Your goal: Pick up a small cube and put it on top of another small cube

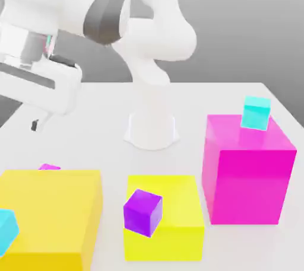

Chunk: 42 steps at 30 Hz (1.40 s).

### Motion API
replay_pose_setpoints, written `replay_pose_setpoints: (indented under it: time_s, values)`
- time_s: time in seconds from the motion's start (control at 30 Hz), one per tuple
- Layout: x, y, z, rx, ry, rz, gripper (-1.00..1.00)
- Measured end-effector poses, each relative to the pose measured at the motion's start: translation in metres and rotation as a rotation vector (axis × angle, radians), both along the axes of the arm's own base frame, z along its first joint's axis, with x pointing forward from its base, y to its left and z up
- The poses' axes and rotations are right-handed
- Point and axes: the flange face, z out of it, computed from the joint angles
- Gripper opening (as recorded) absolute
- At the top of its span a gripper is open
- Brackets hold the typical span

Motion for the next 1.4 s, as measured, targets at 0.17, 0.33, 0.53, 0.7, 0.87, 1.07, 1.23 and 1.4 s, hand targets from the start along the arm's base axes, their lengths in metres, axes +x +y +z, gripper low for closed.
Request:
replay_pose_setpoints:
  time_s: [0.17,0.33,0.53,0.7,0.87,1.07,1.23,1.4]
  values:
    - [-0.037,-0.026,-0.054,0.066,0.066,-0.039,0.00]
    - [-0.077,-0.041,-0.101,0.148,0.105,-0.078,0.00]
    - [-0.126,-0.046,-0.147,0.255,0.114,-0.123,0.00]
    - [-0.126,-0.045,-0.166,0.267,0.101,-0.120,0.00]
    - [-0.124,-0.047,-0.187,0.267,0.096,-0.123,0.00]
    - [-0.130,-0.043,-0.219,0.271,0.111,-0.120,-1.00]
    - [-0.130,-0.043,-0.219,0.273,0.112,-0.121,-1.00]
    - [-0.127,-0.045,-0.207,0.270,0.103,-0.122,-1.00]
